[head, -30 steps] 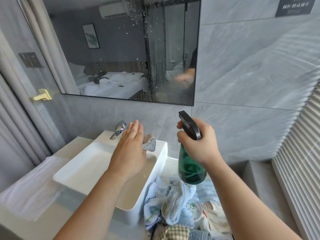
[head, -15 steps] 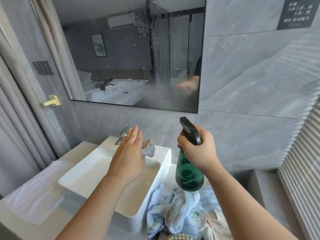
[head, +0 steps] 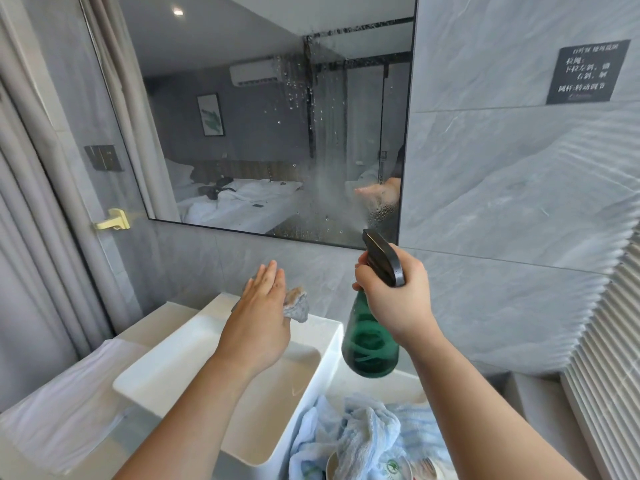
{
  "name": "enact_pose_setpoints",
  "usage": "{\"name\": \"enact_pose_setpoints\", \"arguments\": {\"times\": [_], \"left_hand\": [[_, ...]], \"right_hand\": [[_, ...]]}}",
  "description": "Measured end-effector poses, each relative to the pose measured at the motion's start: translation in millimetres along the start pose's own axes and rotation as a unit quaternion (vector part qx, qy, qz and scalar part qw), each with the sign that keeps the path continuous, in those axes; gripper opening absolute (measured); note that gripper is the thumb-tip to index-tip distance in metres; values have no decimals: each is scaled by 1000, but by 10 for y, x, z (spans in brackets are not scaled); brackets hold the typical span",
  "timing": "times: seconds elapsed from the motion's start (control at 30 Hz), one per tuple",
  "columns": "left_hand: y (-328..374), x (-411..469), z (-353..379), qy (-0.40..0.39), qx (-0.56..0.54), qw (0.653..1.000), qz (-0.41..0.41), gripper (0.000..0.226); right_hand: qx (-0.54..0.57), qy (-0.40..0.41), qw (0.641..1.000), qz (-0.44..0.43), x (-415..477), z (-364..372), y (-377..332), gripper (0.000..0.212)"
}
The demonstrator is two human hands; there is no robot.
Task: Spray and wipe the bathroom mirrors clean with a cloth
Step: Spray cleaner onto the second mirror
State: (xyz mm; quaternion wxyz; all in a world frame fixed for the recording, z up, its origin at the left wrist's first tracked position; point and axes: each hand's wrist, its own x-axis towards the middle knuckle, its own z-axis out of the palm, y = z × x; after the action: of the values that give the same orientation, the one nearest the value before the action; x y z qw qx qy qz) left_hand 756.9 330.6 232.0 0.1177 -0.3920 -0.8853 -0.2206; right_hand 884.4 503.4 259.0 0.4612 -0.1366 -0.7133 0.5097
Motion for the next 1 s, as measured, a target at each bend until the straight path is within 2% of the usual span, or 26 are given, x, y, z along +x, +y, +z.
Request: {"name": "enact_pose_setpoints", "arguments": {"times": [0.27, 0.33, 0.5, 0.73, 0.83, 1.0], "left_hand": [[19, 67, -46, 12, 13, 1000, 16, 73], [24, 77, -55, 14, 12, 1000, 19, 73], [57, 111, -101, 22, 6, 999, 24, 75], [105, 171, -192, 47, 7, 998, 34, 75], [127, 201, -215, 53, 9, 998, 44, 75], [206, 352, -368, 74, 48, 992, 86, 76]], "right_hand": [[-23, 18, 997, -65, 74, -11, -192, 6], [-5, 43, 997, -68, 109, -17, -253, 13], [-7, 86, 993, -76, 201, -88, -340, 7], [-10, 104, 992, -77, 268, -171, -414, 14], [-8, 110, 990, -91, 266, -170, -498, 9], [-3, 118, 989, -94, 405, -160, -670, 11]]}}
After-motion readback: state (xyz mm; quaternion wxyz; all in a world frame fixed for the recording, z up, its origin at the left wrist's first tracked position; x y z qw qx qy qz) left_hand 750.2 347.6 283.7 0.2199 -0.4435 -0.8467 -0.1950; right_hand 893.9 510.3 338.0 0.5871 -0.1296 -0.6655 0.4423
